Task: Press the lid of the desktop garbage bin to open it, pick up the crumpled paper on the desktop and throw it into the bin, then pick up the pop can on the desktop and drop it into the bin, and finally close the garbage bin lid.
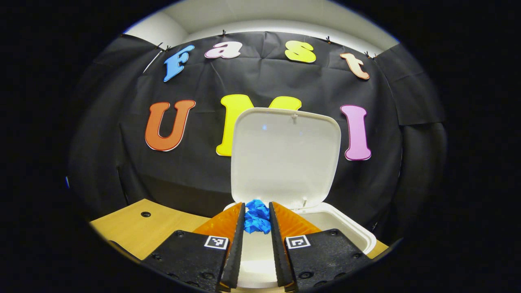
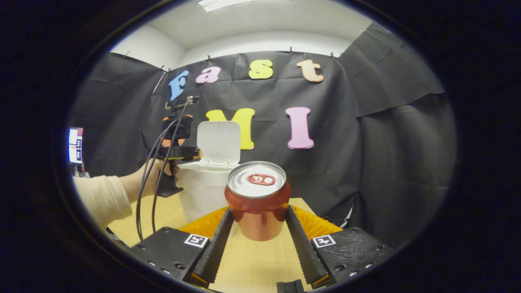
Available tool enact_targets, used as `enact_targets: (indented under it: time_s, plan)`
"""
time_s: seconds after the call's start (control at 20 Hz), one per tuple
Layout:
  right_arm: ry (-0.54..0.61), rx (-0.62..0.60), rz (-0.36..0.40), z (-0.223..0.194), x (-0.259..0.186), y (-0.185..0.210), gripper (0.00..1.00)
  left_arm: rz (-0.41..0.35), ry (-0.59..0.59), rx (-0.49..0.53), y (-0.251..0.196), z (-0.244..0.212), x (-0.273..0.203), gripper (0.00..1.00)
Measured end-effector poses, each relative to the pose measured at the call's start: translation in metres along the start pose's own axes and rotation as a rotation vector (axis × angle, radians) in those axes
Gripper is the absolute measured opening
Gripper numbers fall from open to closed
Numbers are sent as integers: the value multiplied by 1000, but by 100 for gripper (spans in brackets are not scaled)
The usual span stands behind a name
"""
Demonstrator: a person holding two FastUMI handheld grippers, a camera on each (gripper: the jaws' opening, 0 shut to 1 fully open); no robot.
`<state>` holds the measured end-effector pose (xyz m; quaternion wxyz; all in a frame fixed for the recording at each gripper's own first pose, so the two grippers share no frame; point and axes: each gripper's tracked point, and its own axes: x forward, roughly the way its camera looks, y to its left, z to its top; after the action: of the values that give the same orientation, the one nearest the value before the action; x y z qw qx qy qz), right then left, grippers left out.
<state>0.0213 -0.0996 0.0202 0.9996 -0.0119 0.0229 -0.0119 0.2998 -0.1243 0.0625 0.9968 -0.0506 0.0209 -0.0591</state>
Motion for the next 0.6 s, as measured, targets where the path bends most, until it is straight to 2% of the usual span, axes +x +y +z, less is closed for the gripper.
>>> enact_targets:
  time_s: [0.25,0.3,0.35,0.4,0.45,0.5,0.55,0.6]
  plan:
    - [14,14,-19,-3,6,-8,79,-2,-8,25,-6,2,0,37]
    - [18,12,-24,-4,7,-9,78,15,-17,39,-3,4,-3,45]
    - [19,6,-34,-4,7,-12,78,0,-20,41,-7,6,-5,39]
    - [17,0,-42,-4,8,-14,78,-22,-15,36,-14,6,-8,40]
    - [17,-3,-45,-4,8,-15,78,-17,-17,52,-13,8,-12,48]
    - [19,-3,-46,-6,8,-15,78,-7,-28,70,-10,12,-16,50]
    - [23,-4,-47,-6,8,-15,79,-9,-30,79,-9,15,-18,87]
    - [27,-7,-48,-8,11,-13,78,-19,-26,80,-9,16,-21,96]
